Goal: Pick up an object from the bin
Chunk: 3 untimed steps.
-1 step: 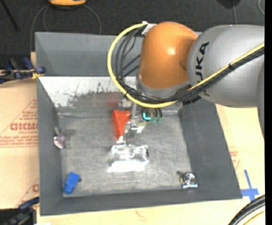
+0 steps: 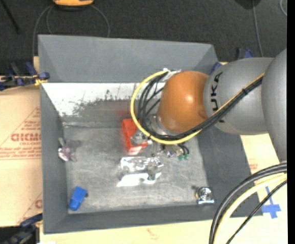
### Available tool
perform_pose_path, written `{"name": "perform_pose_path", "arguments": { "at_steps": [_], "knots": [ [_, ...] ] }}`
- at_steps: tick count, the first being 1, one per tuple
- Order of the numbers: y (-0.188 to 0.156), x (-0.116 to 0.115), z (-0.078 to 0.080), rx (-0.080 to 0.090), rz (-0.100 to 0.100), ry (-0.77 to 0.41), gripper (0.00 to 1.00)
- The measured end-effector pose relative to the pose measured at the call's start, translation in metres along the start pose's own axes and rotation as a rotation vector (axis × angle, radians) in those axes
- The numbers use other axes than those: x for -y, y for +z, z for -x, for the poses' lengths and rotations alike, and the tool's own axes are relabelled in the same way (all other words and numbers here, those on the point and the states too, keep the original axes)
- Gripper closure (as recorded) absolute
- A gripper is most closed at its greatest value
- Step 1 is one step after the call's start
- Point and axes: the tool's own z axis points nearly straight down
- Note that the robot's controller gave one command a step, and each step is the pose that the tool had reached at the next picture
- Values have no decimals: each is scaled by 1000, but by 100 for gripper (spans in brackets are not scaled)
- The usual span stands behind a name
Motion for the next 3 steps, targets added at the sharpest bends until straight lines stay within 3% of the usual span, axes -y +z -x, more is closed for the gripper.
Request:
{"name": "perform_pose_path", "arguments": {
  "at_steps": [1, 2, 3],
  "knots": [
    [-18, -22, -15, -20, 2, -143, 0],
    [-6, -20, -28, -21, 3, -287, 0],
    [24, -16, -22, -7, 3, -186, 0]
  ]
}}
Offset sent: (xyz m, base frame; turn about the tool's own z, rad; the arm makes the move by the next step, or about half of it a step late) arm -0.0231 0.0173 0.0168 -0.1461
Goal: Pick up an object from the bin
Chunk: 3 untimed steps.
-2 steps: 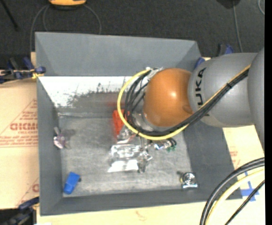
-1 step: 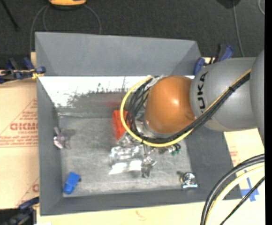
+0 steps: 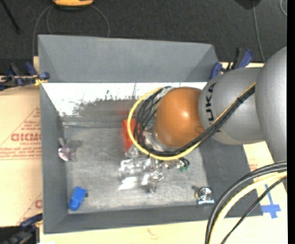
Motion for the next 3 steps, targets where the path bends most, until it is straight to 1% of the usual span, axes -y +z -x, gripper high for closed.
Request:
{"name": "perform_pose_path", "arguments": {
  "at_steps": [1, 2, 3],
  "knots": [
    [-2, 1, 2, -10, 2, 1, 0],
    [-4, 2, 5, -2, 0, 4, 100],
    [-68, 4, 7, -13, -1, 8, 100]
  ]
}}
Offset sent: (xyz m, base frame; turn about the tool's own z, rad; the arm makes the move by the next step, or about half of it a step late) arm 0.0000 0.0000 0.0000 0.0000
